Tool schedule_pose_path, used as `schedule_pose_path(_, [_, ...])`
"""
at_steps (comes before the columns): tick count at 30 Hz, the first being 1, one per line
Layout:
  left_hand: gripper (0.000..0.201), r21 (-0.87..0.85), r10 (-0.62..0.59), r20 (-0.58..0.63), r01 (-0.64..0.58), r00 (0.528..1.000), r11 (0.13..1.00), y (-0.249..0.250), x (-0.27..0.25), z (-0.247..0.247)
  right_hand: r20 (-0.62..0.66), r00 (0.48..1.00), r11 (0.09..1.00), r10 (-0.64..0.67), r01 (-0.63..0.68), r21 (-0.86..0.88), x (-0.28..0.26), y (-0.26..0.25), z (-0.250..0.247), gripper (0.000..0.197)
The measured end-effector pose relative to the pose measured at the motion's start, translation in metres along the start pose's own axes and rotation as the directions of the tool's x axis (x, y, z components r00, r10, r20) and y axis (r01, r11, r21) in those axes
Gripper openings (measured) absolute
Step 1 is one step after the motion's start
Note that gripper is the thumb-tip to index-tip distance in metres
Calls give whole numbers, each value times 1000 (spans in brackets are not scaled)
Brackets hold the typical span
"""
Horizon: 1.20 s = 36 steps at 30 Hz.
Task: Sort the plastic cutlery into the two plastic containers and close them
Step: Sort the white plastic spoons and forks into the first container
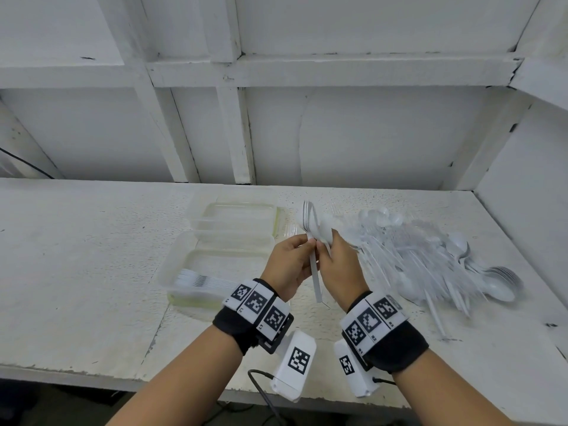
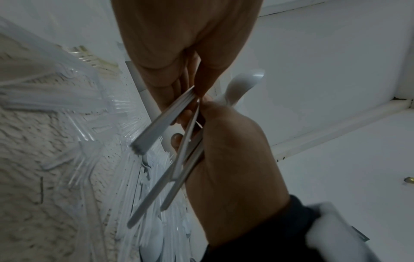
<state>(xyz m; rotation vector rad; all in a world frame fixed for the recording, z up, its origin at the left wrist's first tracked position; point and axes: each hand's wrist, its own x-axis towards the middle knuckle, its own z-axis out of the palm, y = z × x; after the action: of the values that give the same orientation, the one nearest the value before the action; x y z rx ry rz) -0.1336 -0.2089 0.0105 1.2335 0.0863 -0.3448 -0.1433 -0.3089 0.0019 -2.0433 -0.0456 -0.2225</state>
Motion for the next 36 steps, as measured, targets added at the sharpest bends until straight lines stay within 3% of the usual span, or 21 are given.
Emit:
schedule_pose_path(8, [19, -9, -55, 40, 55, 998, 998, 3, -1, -4, 0, 996, 995, 85, -85, -48, 9, 6, 2, 30])
schedule_pose_path(12, [19, -27, -114, 69, 116, 991, 993, 6, -1, -11, 81, 993, 991, 90, -81, -107, 8, 3, -2, 34])
schedule_pose_path(16, [20, 42, -149, 27, 148, 988, 988, 5, -1, -16, 173, 973, 988, 153, -154, -9, 5, 4, -5, 16])
schedule_pose_path(20, [23, 73, -141, -9, 142, 990, 987, 2, -4, -16, 164, 966, 964, 198, -223, 148, 3, 4, -9, 19])
schedule_pose_path(24, [21, 75, -101, -25, 103, 995, 992, 1, -6, -15, 112, 985, 972, 131, -150, 181, 3, 6, -10, 14])
schedule_pose_path(26, [20, 57, -87, -24, 88, 996, 994, 1, -6, -13, 101, 987, 976, 128, -143, 163, 6, 7, -9, 28])
schedule_pose_path(31, [17, 69, -68, -9, 68, 998, 995, 0, -8, -11, 36, 998, 997, 60, -62, 44, 10, 1, -9, 8])
schedule_pose_path(36, [18, 145, -30, 32, 25, 999, 989, 1, -12, -5, -15, 999, 993, 49, -50, -111, 17, 1, -7, 23])
